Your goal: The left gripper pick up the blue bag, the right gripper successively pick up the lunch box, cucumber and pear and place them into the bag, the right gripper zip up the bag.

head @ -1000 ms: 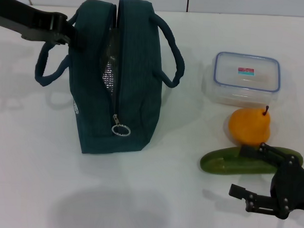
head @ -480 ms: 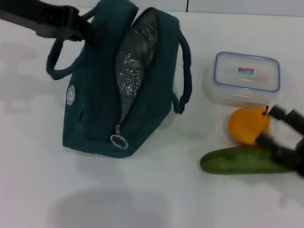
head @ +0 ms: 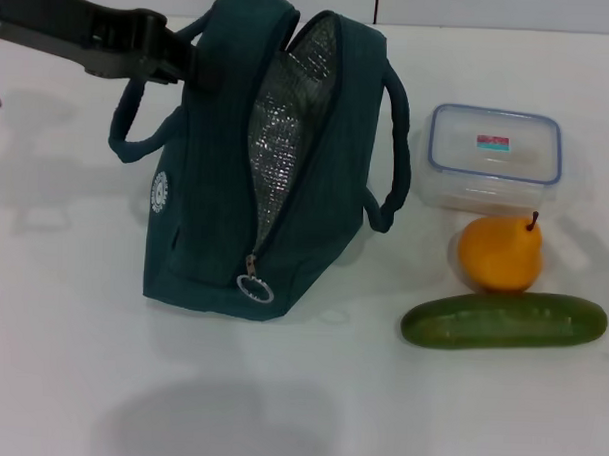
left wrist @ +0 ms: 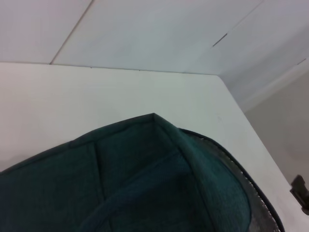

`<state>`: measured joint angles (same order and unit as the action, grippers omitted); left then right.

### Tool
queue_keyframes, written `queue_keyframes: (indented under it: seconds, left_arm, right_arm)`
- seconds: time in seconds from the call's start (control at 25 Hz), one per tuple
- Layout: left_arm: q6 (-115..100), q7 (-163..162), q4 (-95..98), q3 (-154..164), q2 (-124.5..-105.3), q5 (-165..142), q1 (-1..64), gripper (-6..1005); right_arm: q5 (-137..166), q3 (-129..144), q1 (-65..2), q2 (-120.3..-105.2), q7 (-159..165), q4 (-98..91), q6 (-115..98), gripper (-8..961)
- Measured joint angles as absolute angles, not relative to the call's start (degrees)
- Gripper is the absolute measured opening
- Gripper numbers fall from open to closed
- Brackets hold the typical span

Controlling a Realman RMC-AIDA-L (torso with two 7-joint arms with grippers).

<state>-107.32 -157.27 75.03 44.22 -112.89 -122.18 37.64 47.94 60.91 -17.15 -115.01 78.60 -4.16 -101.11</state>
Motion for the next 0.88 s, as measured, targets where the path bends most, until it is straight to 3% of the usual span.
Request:
queue_keyframes:
  seconds: [0.32, 0.88]
  left_arm:
    - [-107.31, -157.12, 74.85, 44.28, -112.9, -122.19, 37.58, 47]
    - [-107.18, -155.97, 74.82, 44.38, -112.77, -122.52, 37.75, 46]
  right_arm:
    - [45.77, 60.91, -17.54, -115.25, 93.97, -2.98, -89.24, 868]
    - [46.05, 61.52, -24.07, -115.92, 98.32, -2.36, -72.96, 855]
